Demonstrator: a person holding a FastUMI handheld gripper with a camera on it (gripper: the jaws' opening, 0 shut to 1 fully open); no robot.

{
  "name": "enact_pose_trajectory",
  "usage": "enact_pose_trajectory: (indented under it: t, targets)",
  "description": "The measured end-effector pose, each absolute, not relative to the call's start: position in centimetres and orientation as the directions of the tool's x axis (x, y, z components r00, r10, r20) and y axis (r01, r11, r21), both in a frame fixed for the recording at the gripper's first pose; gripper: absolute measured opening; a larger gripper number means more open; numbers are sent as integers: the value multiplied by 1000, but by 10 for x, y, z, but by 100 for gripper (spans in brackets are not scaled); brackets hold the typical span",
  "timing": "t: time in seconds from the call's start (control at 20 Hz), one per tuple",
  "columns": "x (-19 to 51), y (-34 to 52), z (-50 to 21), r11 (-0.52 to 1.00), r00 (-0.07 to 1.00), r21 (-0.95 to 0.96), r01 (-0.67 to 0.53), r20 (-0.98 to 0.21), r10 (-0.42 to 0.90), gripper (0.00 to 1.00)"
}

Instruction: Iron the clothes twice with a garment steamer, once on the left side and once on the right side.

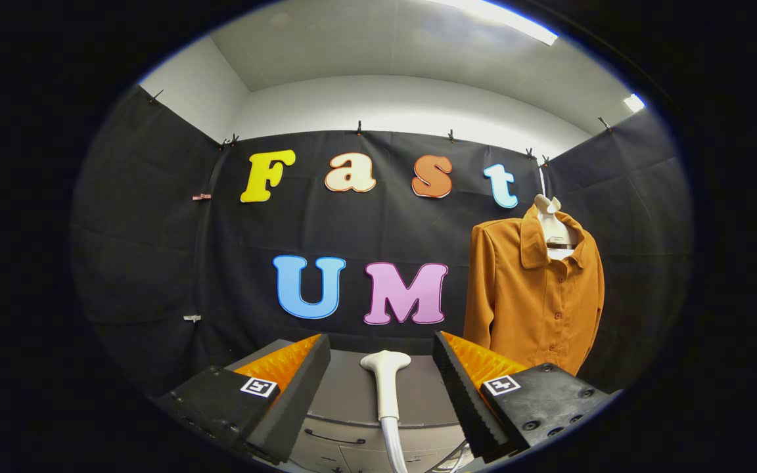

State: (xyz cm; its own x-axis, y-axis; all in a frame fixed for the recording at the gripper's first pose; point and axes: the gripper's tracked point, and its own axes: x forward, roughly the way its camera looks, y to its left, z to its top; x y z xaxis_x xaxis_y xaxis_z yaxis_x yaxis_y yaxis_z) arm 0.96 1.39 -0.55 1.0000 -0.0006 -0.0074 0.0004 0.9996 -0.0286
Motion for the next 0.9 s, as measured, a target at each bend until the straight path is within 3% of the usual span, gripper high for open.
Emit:
enact_pose_trajectory:
  t: [0.9]
  targets:
    - [29, 22, -56, 994, 983, -33, 106, -150, -110, 98]
